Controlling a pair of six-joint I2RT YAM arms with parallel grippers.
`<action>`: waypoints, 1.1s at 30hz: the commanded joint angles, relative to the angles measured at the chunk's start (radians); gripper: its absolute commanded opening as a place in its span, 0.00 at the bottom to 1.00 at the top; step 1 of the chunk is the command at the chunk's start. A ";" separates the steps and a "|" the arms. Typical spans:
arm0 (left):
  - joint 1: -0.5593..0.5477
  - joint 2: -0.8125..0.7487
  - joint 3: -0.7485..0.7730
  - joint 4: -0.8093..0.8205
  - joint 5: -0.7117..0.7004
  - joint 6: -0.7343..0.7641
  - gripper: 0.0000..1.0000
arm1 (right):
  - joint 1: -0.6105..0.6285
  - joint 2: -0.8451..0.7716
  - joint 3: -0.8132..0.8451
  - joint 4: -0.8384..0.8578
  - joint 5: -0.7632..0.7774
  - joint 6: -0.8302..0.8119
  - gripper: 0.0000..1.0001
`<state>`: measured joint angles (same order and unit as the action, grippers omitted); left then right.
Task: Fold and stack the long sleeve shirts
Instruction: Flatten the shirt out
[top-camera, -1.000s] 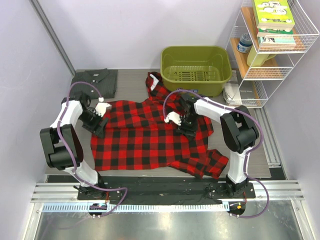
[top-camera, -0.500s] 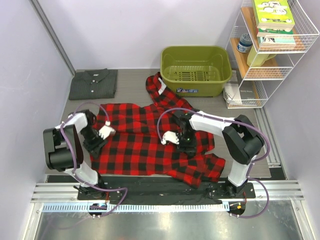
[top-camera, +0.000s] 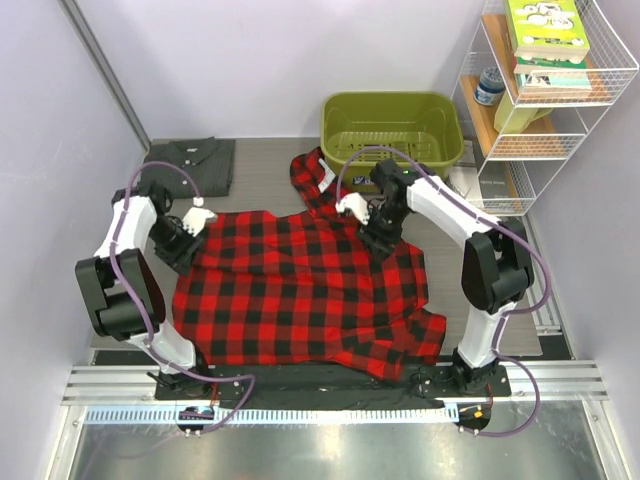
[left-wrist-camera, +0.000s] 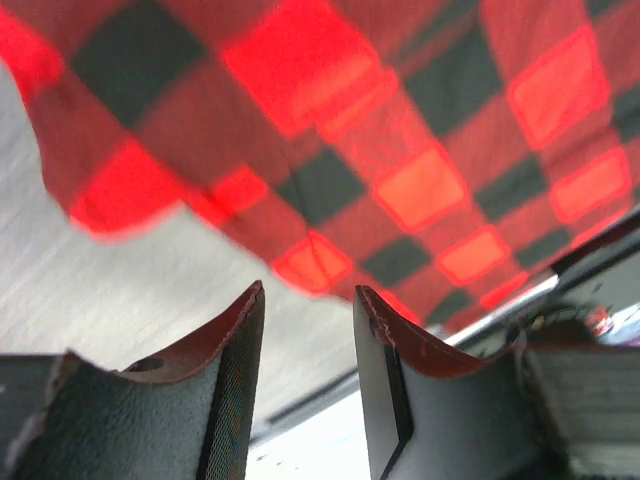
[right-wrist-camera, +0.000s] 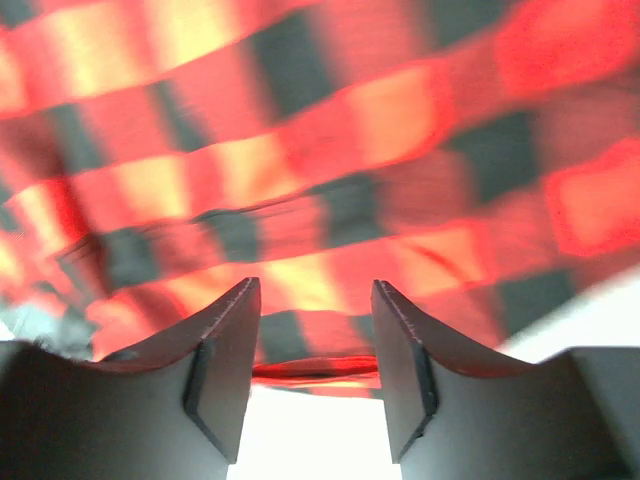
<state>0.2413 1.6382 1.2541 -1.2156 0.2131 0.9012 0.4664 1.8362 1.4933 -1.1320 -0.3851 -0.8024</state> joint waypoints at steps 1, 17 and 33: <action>-0.040 0.101 0.025 0.048 0.097 -0.129 0.42 | -0.028 0.093 0.065 0.078 0.044 0.086 0.50; 0.010 0.019 -0.317 0.202 -0.187 -0.027 0.50 | -0.034 0.036 -0.284 0.173 0.255 0.091 0.40; 0.044 0.055 0.174 0.018 0.301 -0.039 0.67 | -0.152 -0.081 0.009 0.683 0.018 0.388 0.57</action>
<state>0.2829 1.6848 1.3567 -1.2648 0.3370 0.9565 0.3149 1.8126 1.5017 -0.7784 -0.3473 -0.5434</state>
